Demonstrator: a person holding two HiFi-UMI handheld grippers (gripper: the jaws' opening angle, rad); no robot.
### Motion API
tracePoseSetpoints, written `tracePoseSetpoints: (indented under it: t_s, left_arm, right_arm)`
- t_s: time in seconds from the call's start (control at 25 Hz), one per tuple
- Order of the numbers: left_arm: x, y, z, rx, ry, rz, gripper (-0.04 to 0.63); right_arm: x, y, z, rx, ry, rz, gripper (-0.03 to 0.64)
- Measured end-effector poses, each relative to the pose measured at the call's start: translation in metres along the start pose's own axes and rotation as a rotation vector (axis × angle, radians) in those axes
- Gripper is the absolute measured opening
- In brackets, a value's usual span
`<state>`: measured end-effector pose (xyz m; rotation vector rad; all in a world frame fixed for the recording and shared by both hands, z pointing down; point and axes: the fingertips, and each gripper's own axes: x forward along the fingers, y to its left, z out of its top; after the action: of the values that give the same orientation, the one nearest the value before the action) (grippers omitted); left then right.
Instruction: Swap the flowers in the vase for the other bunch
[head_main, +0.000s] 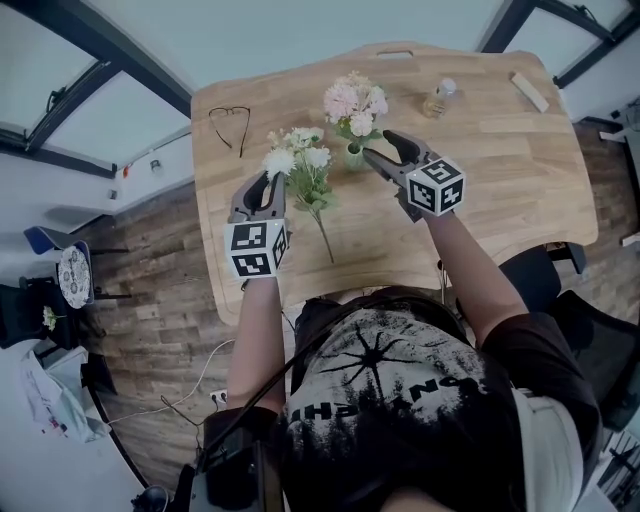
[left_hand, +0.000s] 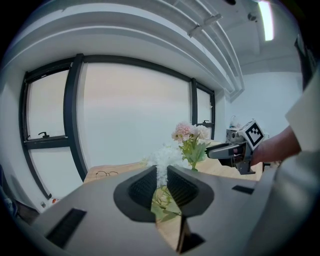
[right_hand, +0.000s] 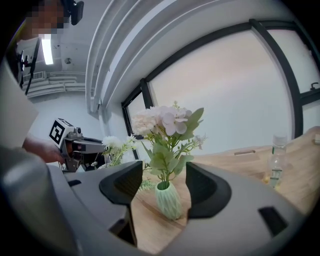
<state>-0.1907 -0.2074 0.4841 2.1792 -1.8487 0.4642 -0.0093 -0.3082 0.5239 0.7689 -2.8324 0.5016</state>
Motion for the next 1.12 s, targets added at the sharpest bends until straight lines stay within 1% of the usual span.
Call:
tracePoseSetpoints:
  t_s: [0.24, 0.52, 0.64, 0.76, 0.84, 1.0, 1.12]
  left_arm:
    - [-0.008, -0.005, 0.011, -0.001, -0.035, 0.008, 0.072]
    - [-0.018, -0.006, 0.021, -0.013, -0.069, 0.024, 0.072]
    - [-0.023, -0.008, 0.024, -0.021, -0.080, 0.028, 0.072]
    - [-0.028, -0.010, 0.028, -0.035, -0.092, 0.029, 0.072]
    - [-0.032, -0.010, 0.032, -0.041, -0.104, 0.032, 0.072]
    - [-0.039, -0.009, 0.037, -0.052, -0.119, 0.041, 0.072]
    - [-0.043, -0.010, 0.043, -0.053, -0.132, 0.050, 0.072]
  right_arm:
    - [-0.018, 0.010, 0.018, -0.038, -0.041, 0.008, 0.257]
    - [-0.033, 0.033, 0.045, -0.075, -0.082, 0.077, 0.248]
    - [-0.040, 0.043, 0.055, -0.082, -0.095, 0.104, 0.197]
    - [-0.048, 0.055, 0.066, -0.107, -0.108, 0.128, 0.111]
    - [-0.053, 0.063, 0.074, -0.129, -0.120, 0.139, 0.076]
    - [-0.060, 0.073, 0.082, -0.150, -0.142, 0.138, 0.052]
    - [-0.065, 0.076, 0.087, -0.155, -0.155, 0.142, 0.051]
